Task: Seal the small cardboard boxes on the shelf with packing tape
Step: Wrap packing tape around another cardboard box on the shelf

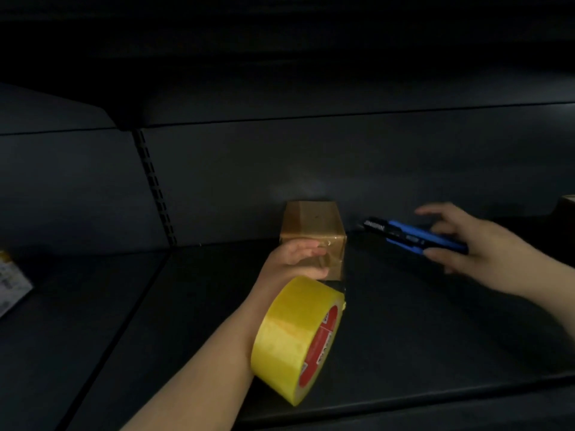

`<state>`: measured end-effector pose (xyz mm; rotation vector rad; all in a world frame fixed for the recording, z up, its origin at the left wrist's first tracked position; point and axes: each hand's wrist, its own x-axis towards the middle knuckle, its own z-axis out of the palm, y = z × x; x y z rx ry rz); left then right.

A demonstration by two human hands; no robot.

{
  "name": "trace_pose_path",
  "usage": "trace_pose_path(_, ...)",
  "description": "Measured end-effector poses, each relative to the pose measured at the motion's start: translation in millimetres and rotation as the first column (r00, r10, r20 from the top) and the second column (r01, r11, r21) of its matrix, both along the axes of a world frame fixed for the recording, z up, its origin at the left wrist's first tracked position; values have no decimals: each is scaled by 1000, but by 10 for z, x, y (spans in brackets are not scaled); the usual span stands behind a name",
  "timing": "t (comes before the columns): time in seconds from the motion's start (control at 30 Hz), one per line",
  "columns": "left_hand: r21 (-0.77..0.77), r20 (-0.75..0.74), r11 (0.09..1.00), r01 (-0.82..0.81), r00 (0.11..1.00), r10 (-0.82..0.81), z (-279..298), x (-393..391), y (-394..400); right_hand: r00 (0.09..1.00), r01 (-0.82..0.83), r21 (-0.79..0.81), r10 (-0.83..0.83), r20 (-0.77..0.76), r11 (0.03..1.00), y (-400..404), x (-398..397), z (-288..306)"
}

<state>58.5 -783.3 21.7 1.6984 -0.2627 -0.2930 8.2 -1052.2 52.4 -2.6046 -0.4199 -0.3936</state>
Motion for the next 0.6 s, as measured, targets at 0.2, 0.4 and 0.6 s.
trace_pose_path(0.2, 7, 1, 1000, 2, 1000, -2, -14, 15, 19, 982, -64, -621, 159, 99, 781, 467, -148, 390)
trace_pose_path(0.4, -67, -53, 997, -25, 998, 21, -4, -1, 32, 981, 4, -741, 142, 133, 671, 704, -68, 371)
trace_pose_path(0.6, -123, -4, 991, -44, 999, 44, 39, -38, 64, 997, -3, -909, 70, 29, 418, 718, -22, 326)
